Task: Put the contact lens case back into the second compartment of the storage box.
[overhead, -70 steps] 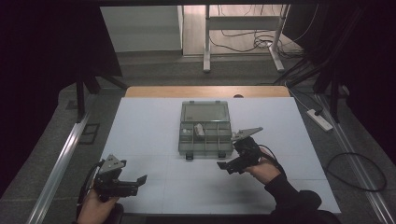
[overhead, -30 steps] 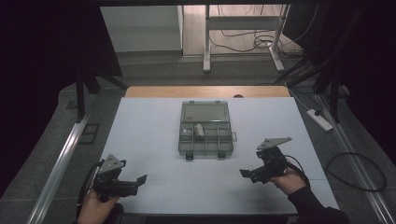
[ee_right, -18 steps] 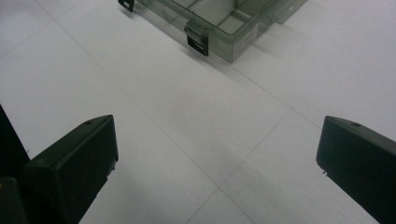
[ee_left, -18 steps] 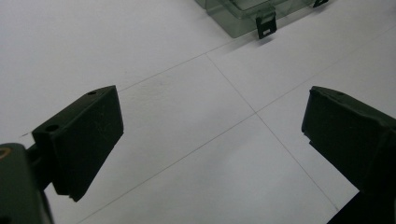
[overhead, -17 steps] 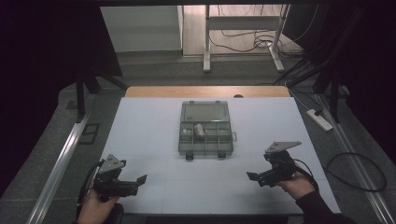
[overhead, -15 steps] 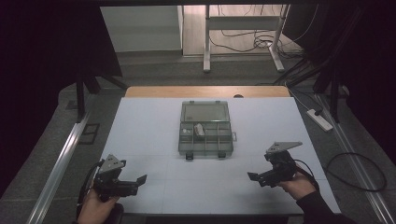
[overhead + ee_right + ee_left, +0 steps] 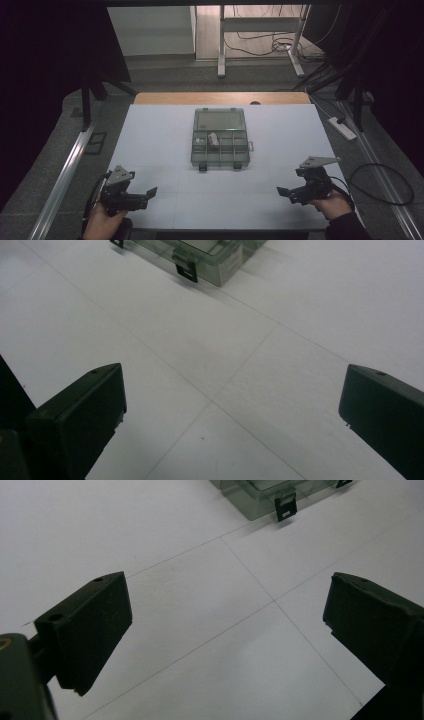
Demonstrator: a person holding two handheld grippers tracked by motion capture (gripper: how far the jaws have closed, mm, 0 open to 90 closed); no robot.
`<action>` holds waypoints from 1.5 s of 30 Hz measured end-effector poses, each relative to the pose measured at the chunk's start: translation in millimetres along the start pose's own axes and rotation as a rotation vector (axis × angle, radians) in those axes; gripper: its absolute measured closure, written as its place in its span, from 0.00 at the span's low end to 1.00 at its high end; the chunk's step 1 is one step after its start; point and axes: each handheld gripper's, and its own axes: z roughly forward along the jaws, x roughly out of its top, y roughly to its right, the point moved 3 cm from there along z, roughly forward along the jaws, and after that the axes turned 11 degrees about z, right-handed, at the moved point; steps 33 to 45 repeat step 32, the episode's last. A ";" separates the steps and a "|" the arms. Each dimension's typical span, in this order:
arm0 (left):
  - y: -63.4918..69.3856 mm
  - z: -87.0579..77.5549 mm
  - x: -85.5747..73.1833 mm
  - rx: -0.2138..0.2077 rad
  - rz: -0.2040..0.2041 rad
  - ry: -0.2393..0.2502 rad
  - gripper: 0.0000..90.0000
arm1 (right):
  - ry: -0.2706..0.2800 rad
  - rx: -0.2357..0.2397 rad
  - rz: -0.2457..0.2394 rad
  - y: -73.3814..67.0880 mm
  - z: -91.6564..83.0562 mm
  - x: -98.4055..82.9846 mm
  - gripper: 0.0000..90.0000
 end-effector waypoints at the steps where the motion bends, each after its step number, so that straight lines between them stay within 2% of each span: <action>1: 0.0 0.0 0.0 0.000 0.000 0.000 0.06 | 0.002 -0.002 0.004 1.2 -1.3 -1.2 0.00; 15: -0.1 -0.1 -0.1 0.001 0.001 -0.003 0.06 | 0.025 -0.072 0.070 14.3 -18.5 -17.2 0.00; 27: -0.4 -0.3 -0.5 0.002 -0.001 -0.001 0.06 | 0.044 -0.139 0.097 19.1 -34.0 -27.3 0.00; 45: -0.2 0.2 0.3 0.002 -0.001 -0.001 0.06 | 0.033 -0.144 0.093 19.3 -32.8 -27.5 0.00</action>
